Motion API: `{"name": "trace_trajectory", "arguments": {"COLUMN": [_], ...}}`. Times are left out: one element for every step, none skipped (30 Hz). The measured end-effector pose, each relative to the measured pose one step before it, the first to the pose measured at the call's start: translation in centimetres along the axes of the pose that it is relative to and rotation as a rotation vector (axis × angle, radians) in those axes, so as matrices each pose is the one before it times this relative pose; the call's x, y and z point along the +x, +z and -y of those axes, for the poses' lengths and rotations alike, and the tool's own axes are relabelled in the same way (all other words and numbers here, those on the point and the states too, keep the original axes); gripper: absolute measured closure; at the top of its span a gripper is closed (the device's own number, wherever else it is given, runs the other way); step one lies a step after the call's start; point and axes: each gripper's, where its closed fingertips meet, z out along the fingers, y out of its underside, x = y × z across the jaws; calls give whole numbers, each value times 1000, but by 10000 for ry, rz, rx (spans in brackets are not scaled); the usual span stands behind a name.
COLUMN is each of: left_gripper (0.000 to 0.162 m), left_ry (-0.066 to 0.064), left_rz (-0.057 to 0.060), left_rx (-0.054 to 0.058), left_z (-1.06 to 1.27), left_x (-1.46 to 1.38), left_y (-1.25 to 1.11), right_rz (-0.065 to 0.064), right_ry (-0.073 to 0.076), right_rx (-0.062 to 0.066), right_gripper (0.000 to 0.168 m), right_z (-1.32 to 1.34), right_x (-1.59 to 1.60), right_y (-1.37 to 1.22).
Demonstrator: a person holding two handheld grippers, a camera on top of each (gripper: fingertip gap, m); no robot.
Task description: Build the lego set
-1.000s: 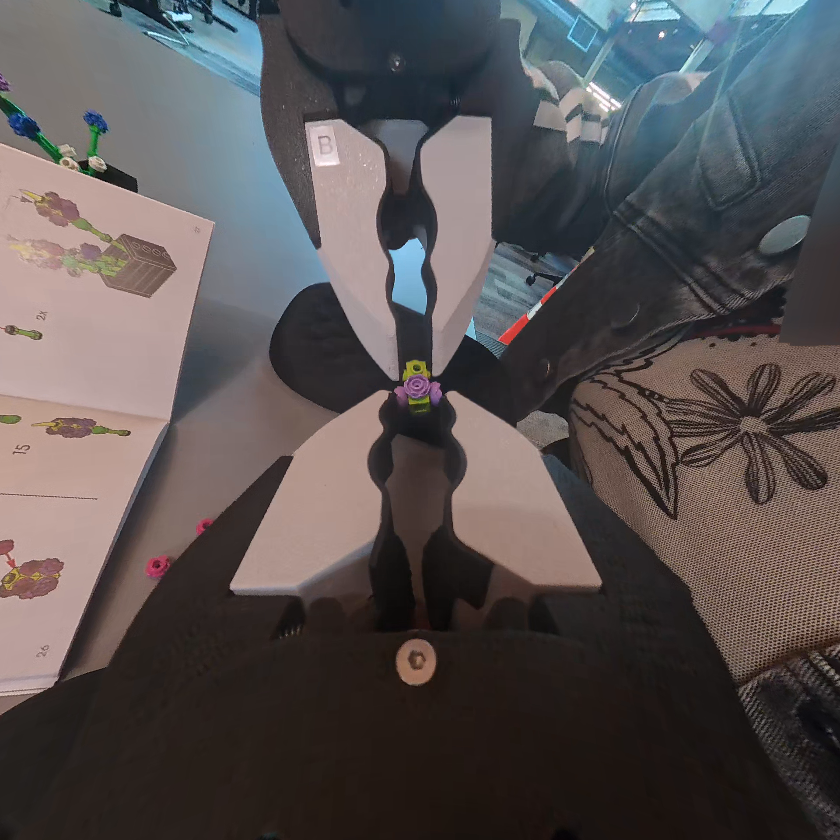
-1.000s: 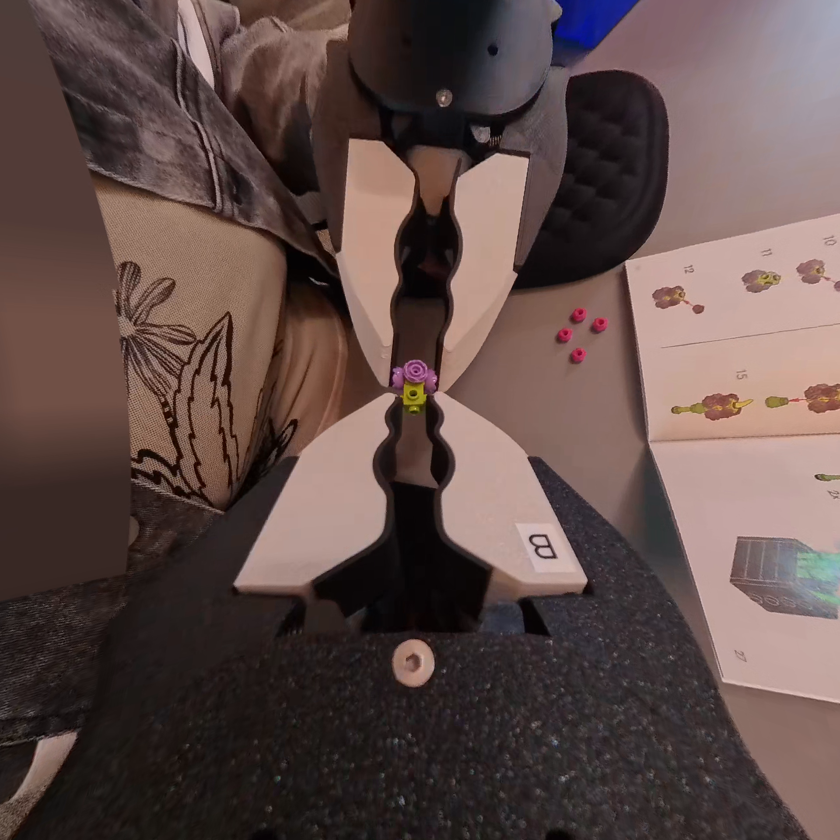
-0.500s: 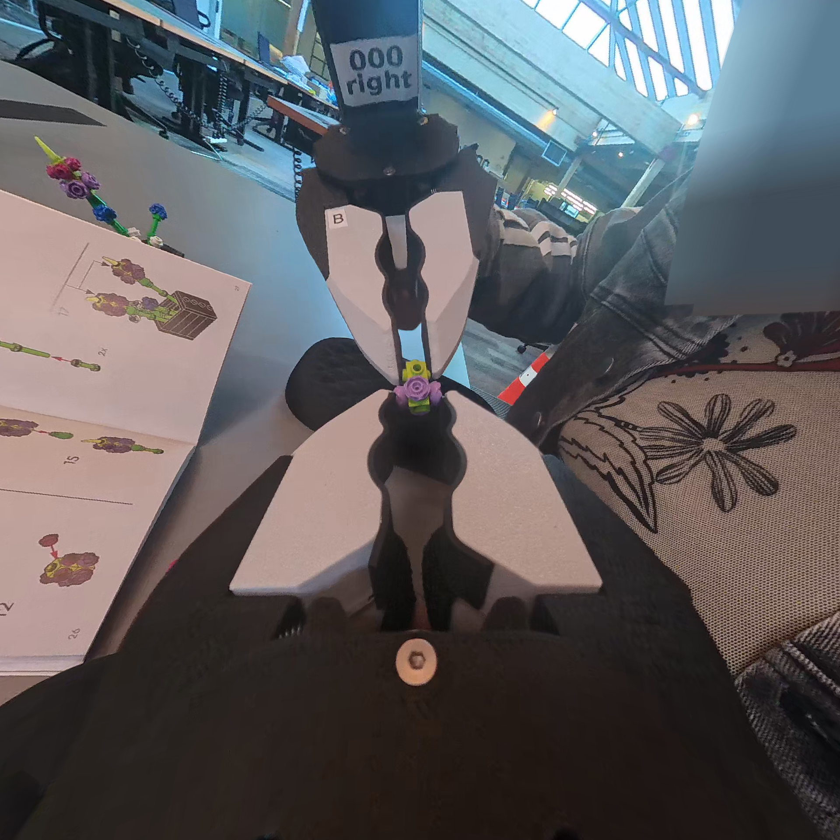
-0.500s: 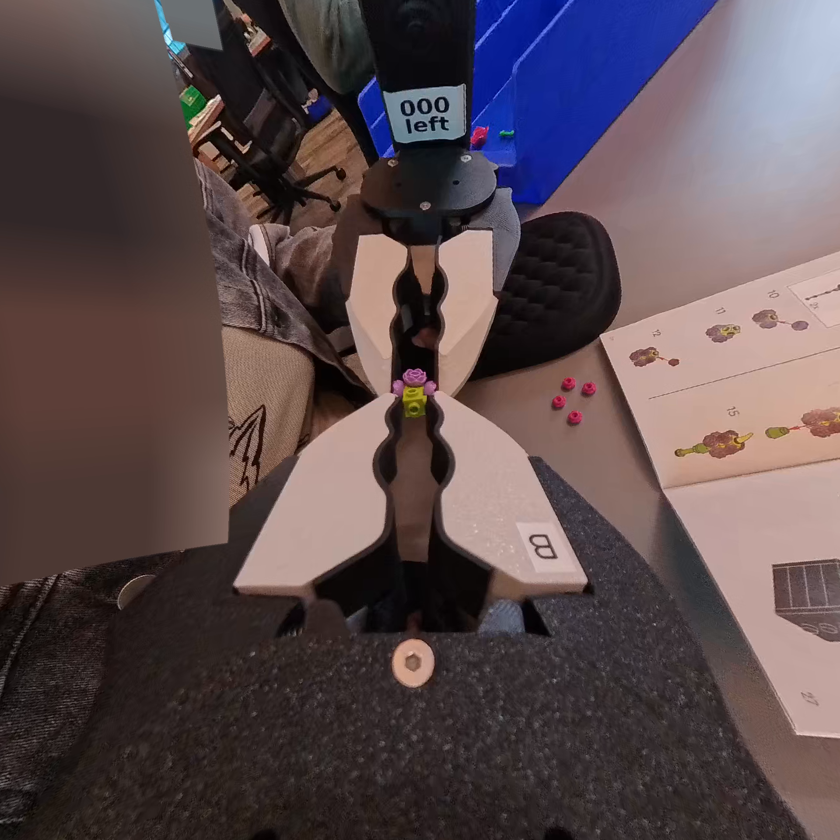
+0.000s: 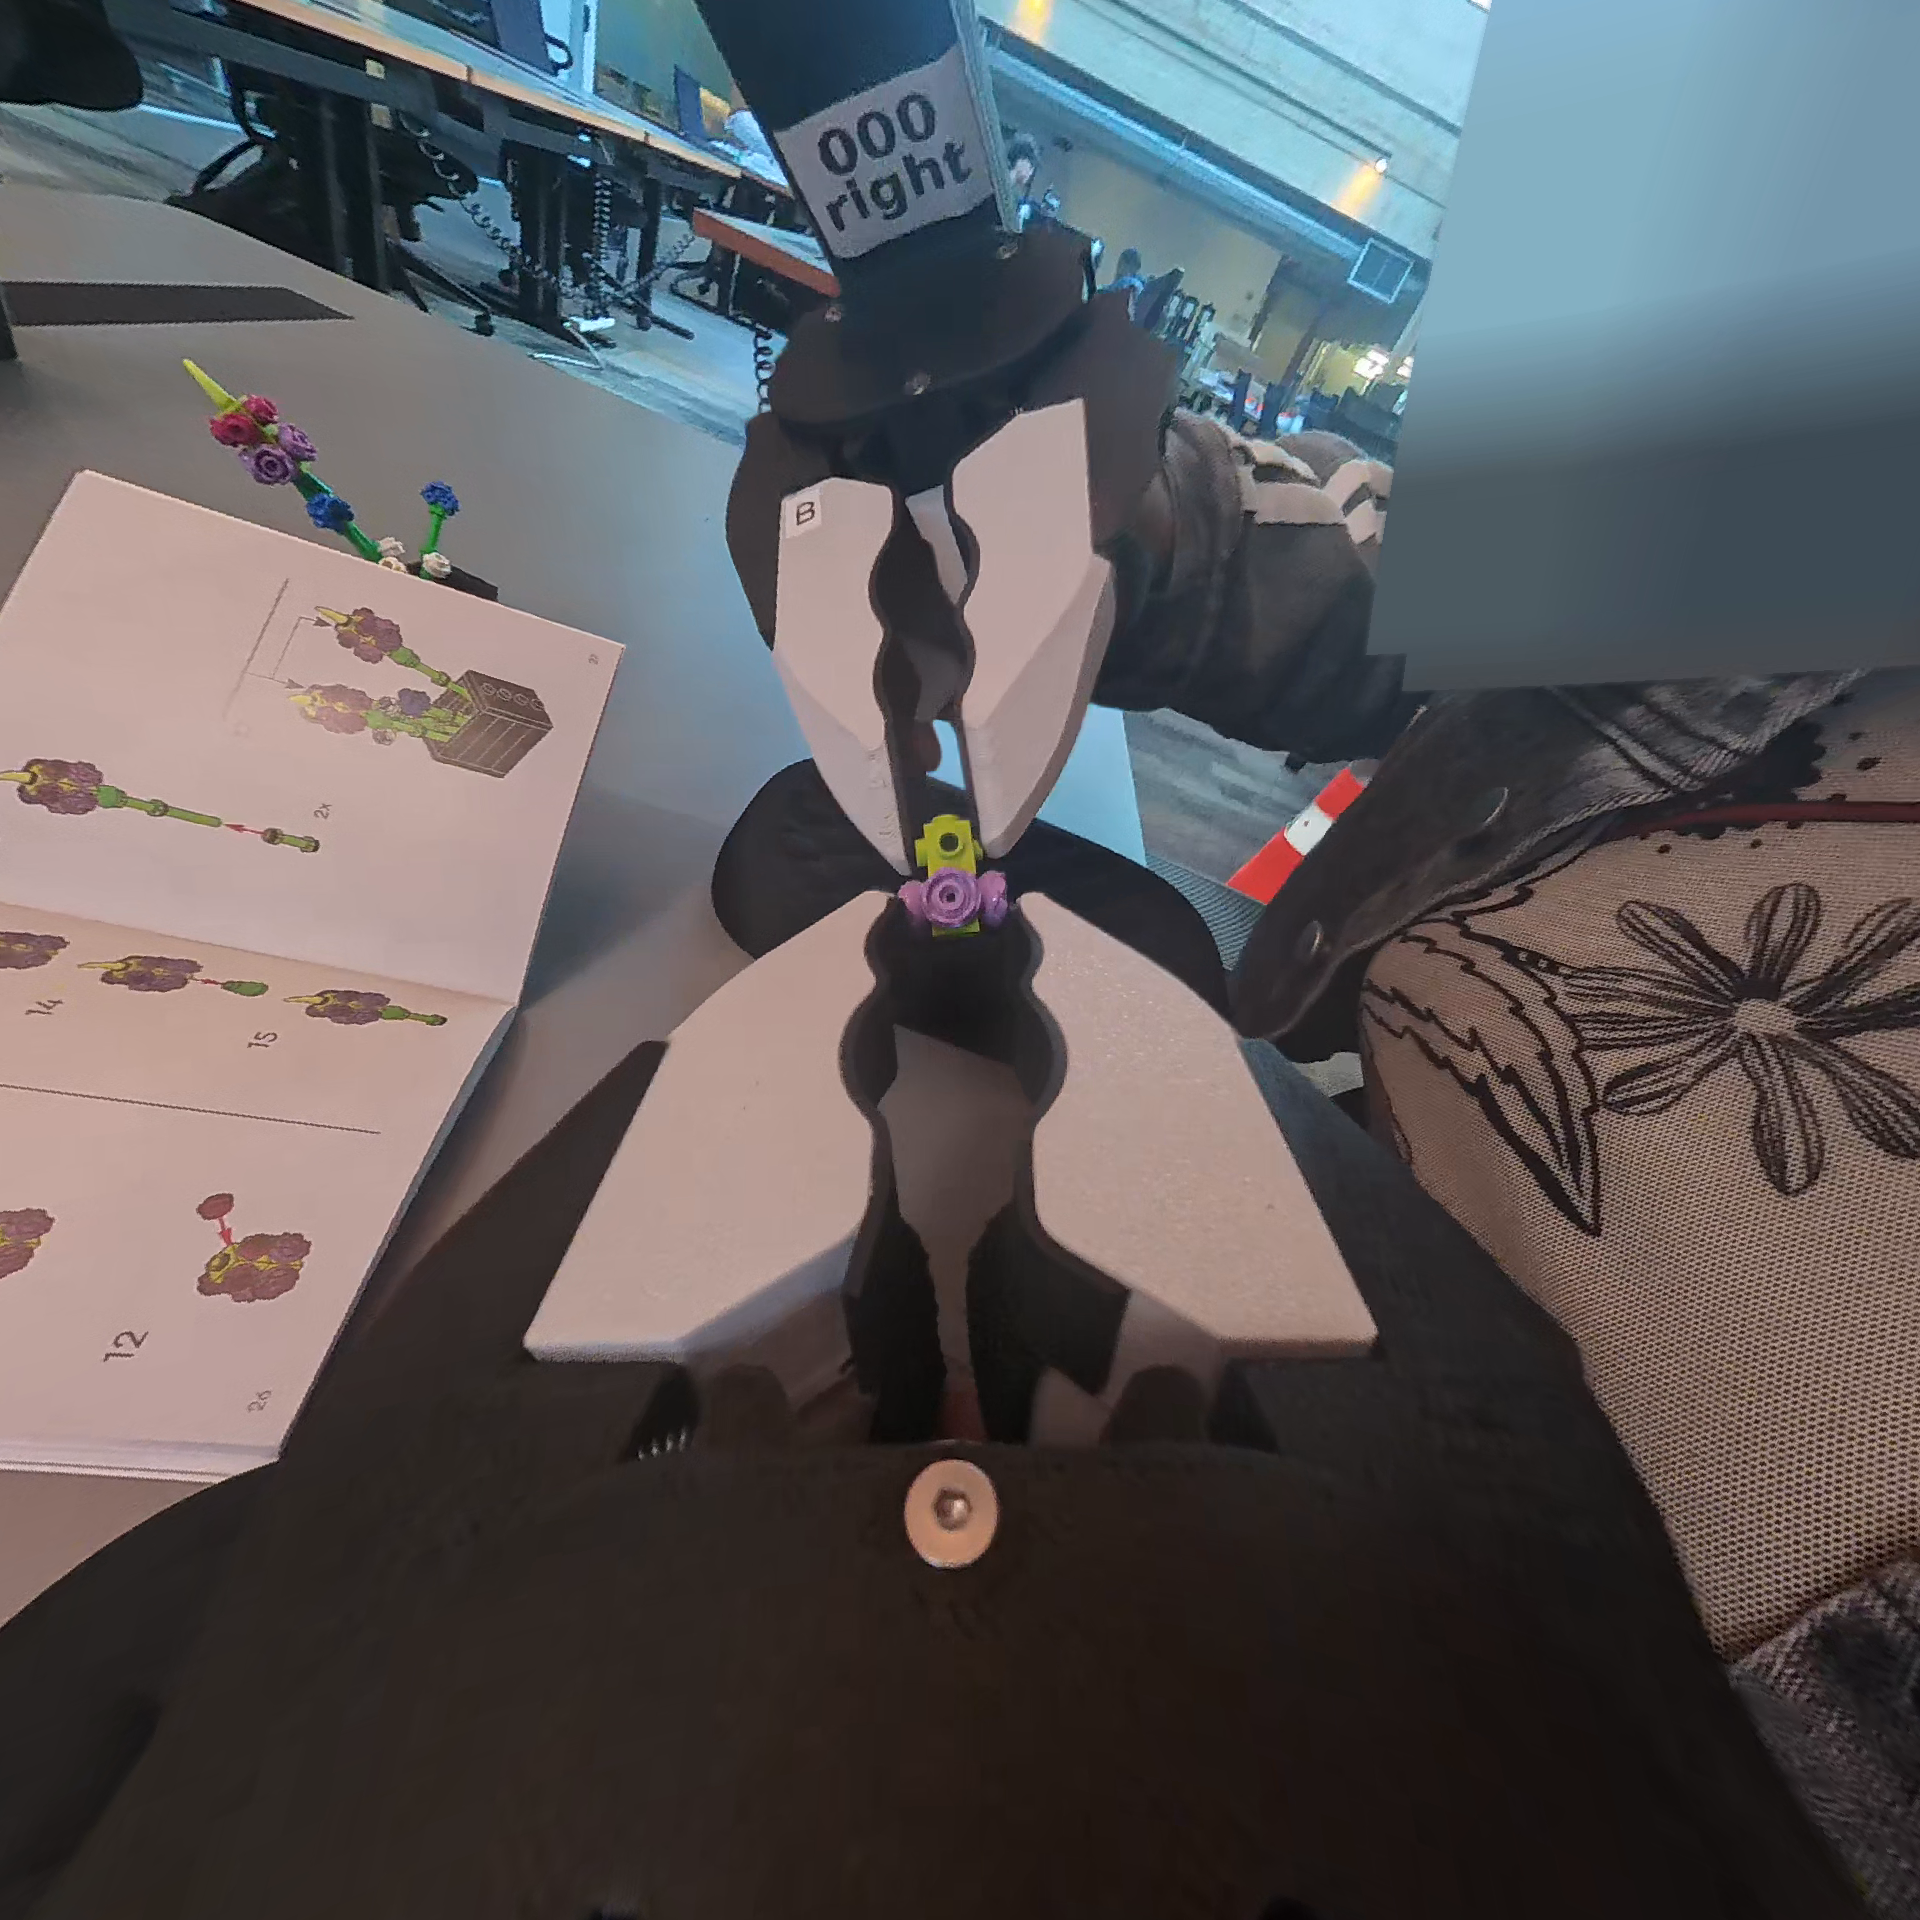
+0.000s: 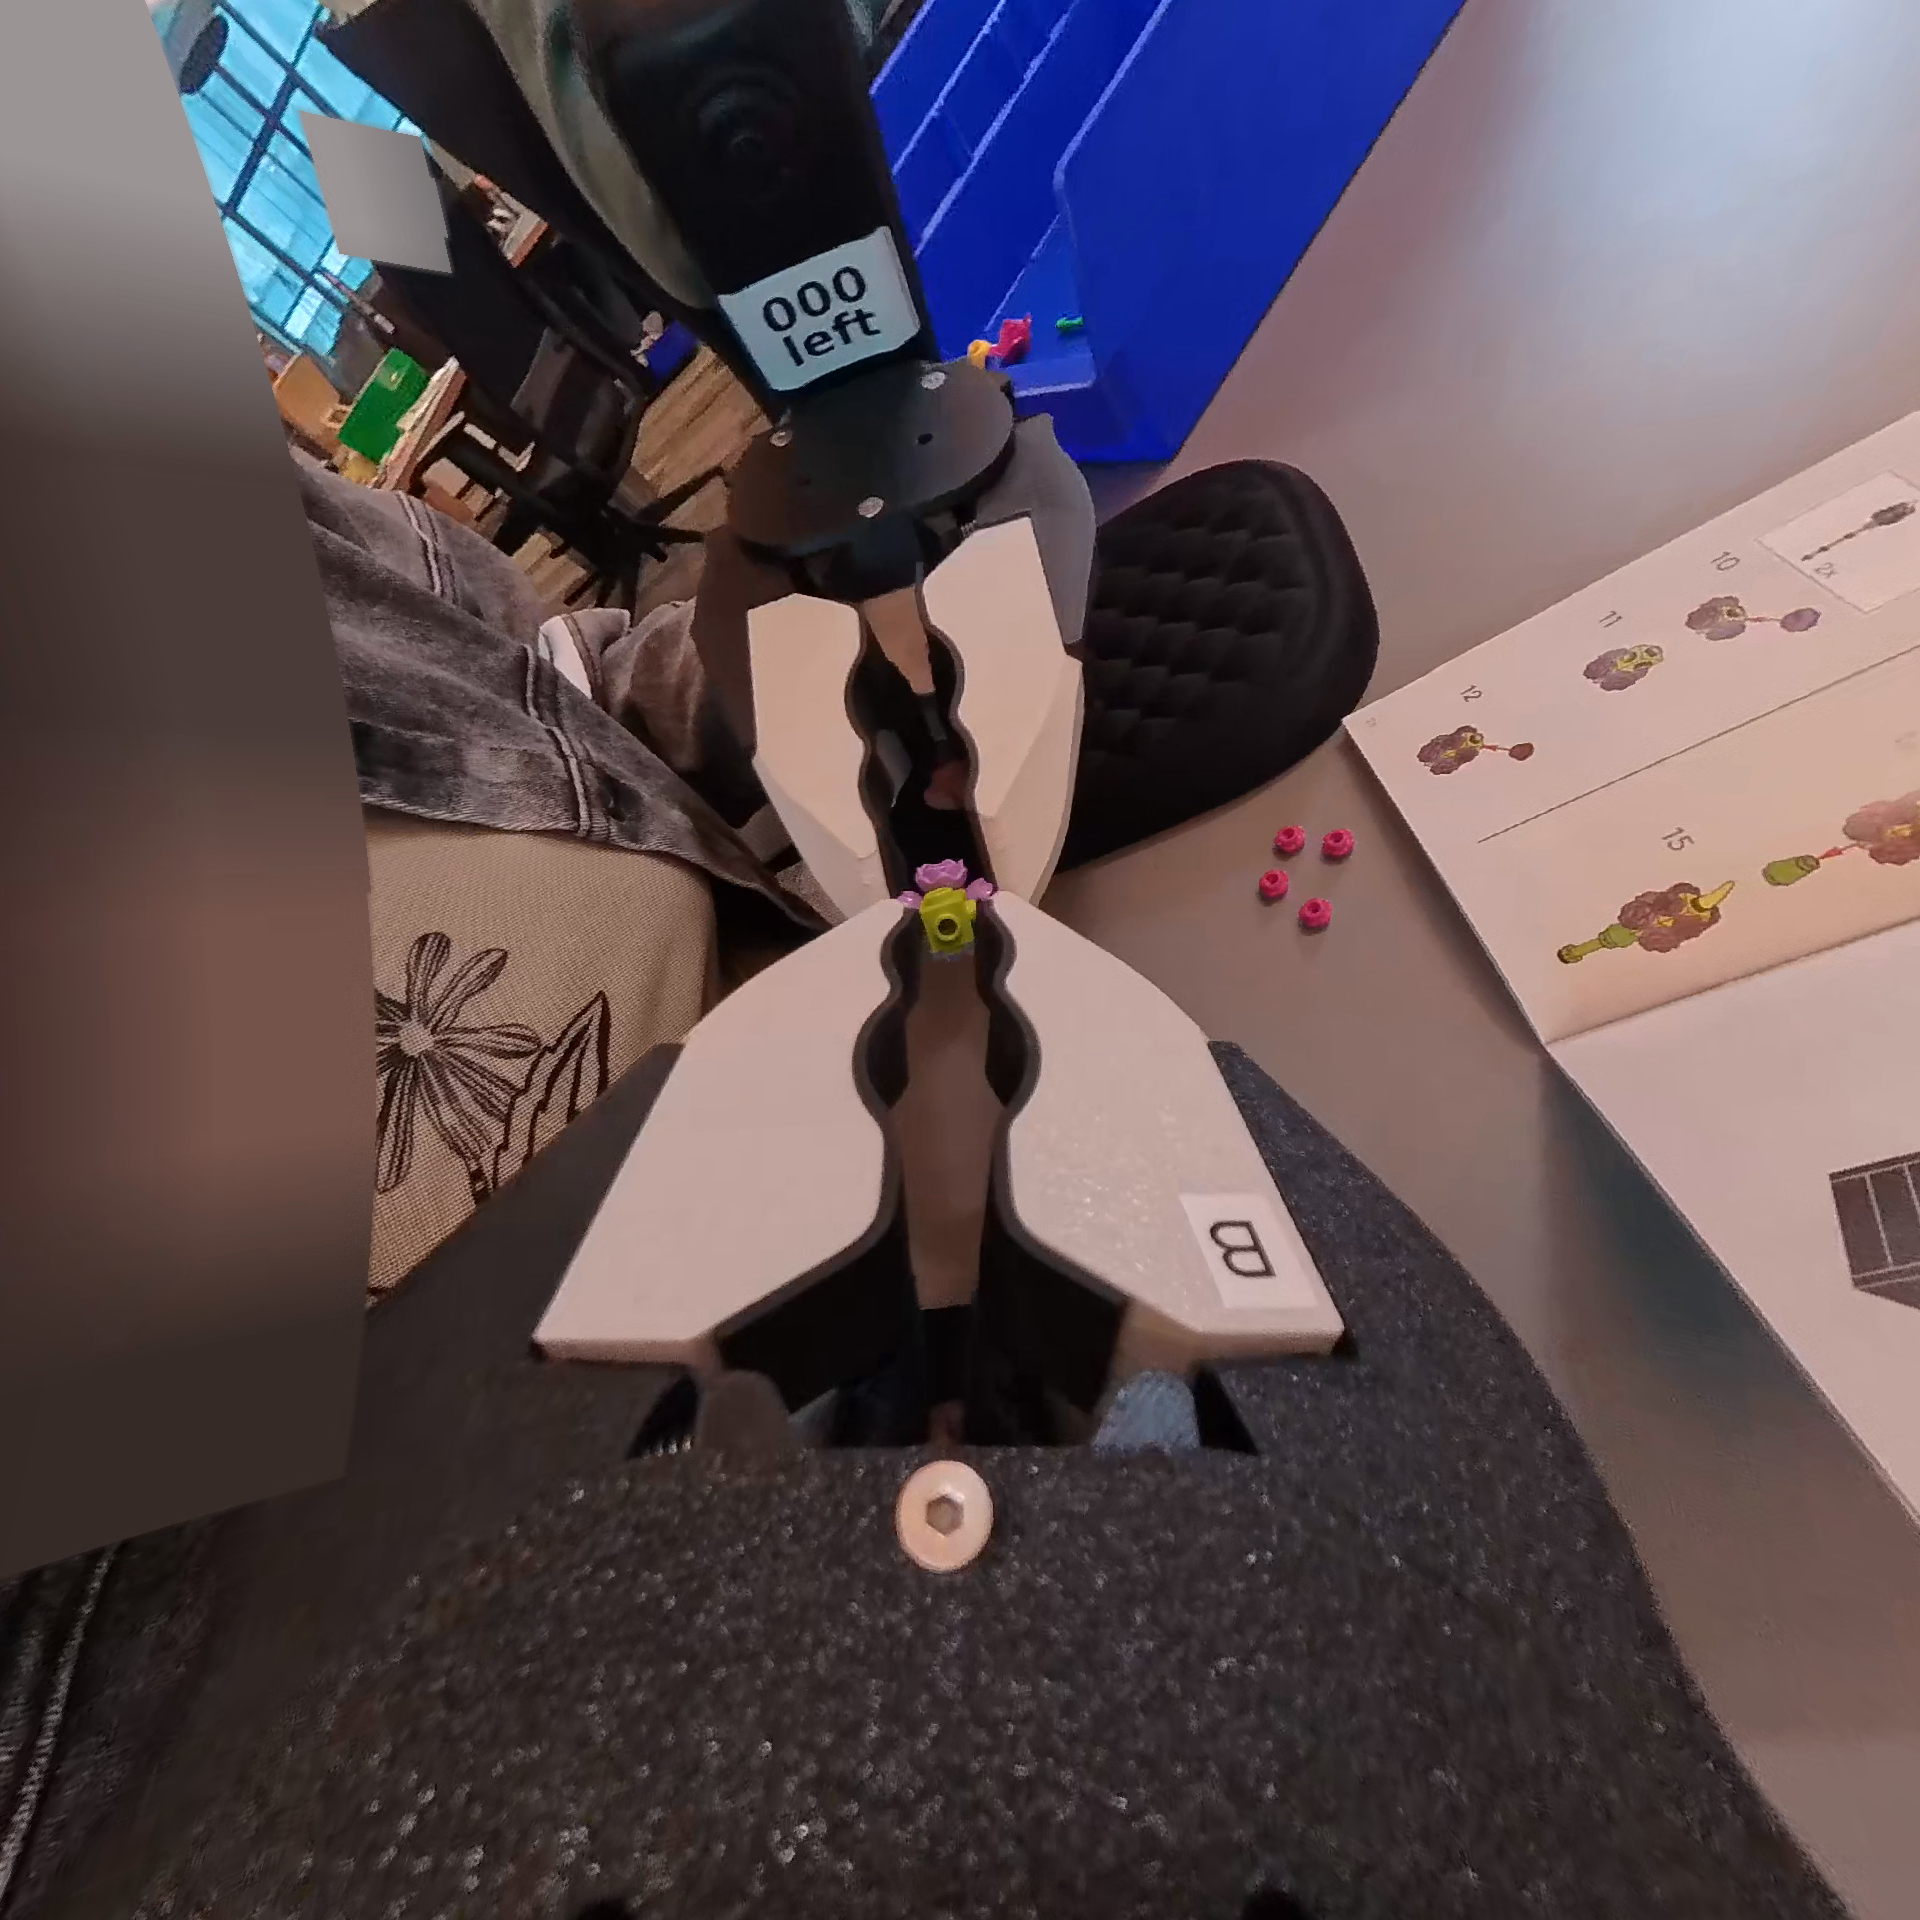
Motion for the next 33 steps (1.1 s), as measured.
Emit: {"name": "trace_trajectory", "arguments": {"left_gripper": [146,146,146,146,146,146,146,146,146,146,146,145,145,145,145,145,145,145,145,145,145,145,145,145,145,145,145,145,145,145,145,145,145], "left_ry": [97,66,41,15,-22,12,-2,8,45,53,56,62,15,-41,-43,-13,4,38,61,15,3,26,27,56,96,41,-21,-44,-46,-24,0,30,34], "left_rz": [78,63,-19,-122,-22,-7,17,69,29,43,86,93,25,-30,-25,-13,19,64,25,-23,14,46,48,125,99,18,3,-20,-43,-26,2,43,5], "left_rx": [-96,-66,8,32,-26,-77,-57,-12,-9,-24,-80,-79,-17,44,35,6,-27,-42,-62,-23,-27,-27,-39,-45,-25,12,-4,-12,-4,9,-2,-35,-17], "left_z": [-130,-77,5,25,-10,-73,-45,-14,-14,-27,-85,-95,-18,48,37,10,-39,-46,-55,-24,-47,-34,-39,-53,-6,30,2,-36,-9,41,10,-27,-23], "left_x": [-26,-5,70,121,25,24,-34,-121,-8,-8,-57,-59,-10,-9,-14,5,-23,-41,23,30,-10,-42,-33,-107,-47,39,-61,-23,-1,-2,-8,-16,19], "left_y": [33,19,-4,0,22,33,40,12,-22,-10,42,49,6,-32,-39,-19,23,15,30,33,43,40,48,22,7,-4,-12,-12,8,19,0,43,-3], "right_rz": [-74,-37,38,92,12,-10,-30,-65,-18,-11,-35,-26,17,33,16,10,-21,-41,-24,-9,-21,-19,-16,-40,4,32,-3,-32,-19,-8,-6,-7,17], "right_ry": [18,70,59,-85,-76,26,18,50,18,17,69,99,87,72,36,24,8,17,-9,-25,59,49,28,70,55,9,0,-20,-70,-92,-59,13,-27], "right_rx": [12,34,65,50,6,-65,-58,-5,3,4,-17,-16,29,76,73,27,-8,-4,-20,-4,8,21,19,44,57,41,44,35,29,36,35,22,13], "right_gripper": [159,159,159,159,158,158,158,158,158,158,158,159,159,159,159,159,158,158,158,158,158,158,158,158,158,159,158,158,158,158,158,158,158], "right_z": [-95,-42,-20,-49,-26,-75,-60,20,10,-20,-50,-57,-26,13,49,14,-36,-19,-58,-50,-22,3,12,22,11,-50,-26,-18,21,38,40,-37,-37], "right_x": [23,4,-50,-125,-15,36,49,66,1,13,62,95,39,12,-9,-14,0,53,24,-9,21,50,32,87,-1,-33,3,50,4,-8,-13,-2,1], "right_y": [-5,11,-27,-53,-5,-14,5,22,52,19,-9,8,25,-9,13,6,-19,5,0,2,-5,7,-9,-11,-10,2,16,-3,-3,-14,-20,-26,9]}}
